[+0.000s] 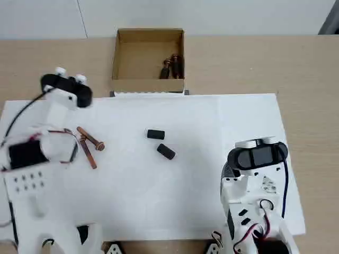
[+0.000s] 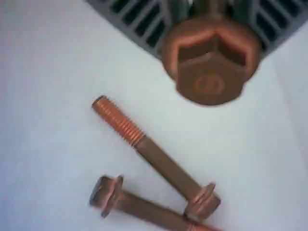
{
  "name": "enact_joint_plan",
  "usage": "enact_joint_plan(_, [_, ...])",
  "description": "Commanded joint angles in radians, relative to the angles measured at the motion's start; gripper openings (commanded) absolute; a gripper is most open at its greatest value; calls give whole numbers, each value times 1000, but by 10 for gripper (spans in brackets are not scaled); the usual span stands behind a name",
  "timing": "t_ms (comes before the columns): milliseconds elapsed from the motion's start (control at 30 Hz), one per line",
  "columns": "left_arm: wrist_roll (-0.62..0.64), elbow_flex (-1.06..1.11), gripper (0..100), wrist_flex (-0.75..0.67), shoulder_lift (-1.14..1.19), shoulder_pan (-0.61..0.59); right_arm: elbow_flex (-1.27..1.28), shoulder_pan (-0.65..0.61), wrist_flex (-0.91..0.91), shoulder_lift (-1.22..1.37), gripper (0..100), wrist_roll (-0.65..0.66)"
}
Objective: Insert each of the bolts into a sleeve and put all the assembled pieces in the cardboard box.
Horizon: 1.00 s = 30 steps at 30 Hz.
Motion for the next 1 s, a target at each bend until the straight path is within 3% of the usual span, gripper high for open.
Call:
enact_joint_plan(0, [11,87,5,-100,-157,21,-49,2,-25,-13,3,-6])
enact_joint_plan(267, [12,392,5,-376,-523,25,-41,2,-27,-13,3,-6])
enact_joint_plan(467, [21,576,5,-456,-775,25,-11,2,-41,-13,3,-8])
enact_joint_plan(733, [273,676,5,-454,-1020,61,94,-7,-194,-13,3,-6])
enact_joint_plan(867, [408,707,5,-451,-1091,153,153,-104,-236,-13,2,-5])
enact_joint_plan(967, [585,707,5,-457,-1086,227,196,-196,-291,-13,2,-8])
